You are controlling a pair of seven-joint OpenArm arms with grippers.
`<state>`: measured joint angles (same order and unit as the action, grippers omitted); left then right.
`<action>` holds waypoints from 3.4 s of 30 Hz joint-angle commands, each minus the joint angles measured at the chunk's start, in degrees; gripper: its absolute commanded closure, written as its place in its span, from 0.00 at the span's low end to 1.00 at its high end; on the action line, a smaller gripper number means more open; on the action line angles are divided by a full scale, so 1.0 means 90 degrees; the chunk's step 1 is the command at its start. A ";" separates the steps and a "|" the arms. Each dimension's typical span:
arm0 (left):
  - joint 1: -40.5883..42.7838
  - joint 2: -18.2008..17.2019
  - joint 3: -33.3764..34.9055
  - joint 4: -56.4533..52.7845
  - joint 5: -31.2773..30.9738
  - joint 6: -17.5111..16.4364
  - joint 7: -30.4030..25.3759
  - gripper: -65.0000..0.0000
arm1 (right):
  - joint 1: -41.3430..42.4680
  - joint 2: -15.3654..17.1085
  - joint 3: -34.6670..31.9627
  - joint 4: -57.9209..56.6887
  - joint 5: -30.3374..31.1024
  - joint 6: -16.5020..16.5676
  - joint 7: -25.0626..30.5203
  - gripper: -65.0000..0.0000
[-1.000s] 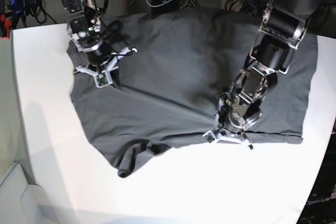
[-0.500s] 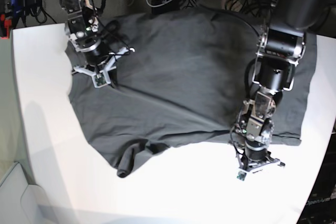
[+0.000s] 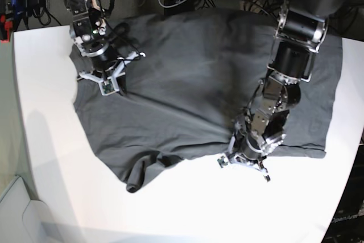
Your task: Layout the t-shirt on the table in an organized manner, then fold the t-shirt properly
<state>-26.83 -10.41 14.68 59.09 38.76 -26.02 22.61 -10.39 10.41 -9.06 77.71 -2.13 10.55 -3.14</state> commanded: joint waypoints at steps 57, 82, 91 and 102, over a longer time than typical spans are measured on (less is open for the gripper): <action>-0.0726 0.0381 -0.2105 -0.1374 0.0074 0.3599 -0.0759 1.00 | 0.0114 0.0157 0.0044 -0.0014 -0.0100 -0.0034 -0.0565 1.00; 0.2312 0.0361 -0.1343 0.1283 0.0084 0.1773 0.1292 1.00 | 0.1140 -0.0029 0.0044 0.0269 -0.0090 -0.0034 -0.0838 1.00; 0.2742 0.0361 -0.1352 0.1361 0.0025 0.1753 0.1302 1.00 | 0.0564 -0.0029 0.0064 0.0093 -0.0071 -0.0034 -0.0877 1.00; 0.3670 0.0361 -0.1362 0.2250 -0.0278 0.0806 0.2084 1.00 | -0.0589 -0.0039 0.0259 0.1001 -0.0071 0.0767 -0.1561 1.00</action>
<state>5.02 -7.31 2.35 80.47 40.40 -13.98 36.80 -14.79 9.63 -6.85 86.74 -2.48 16.71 -14.44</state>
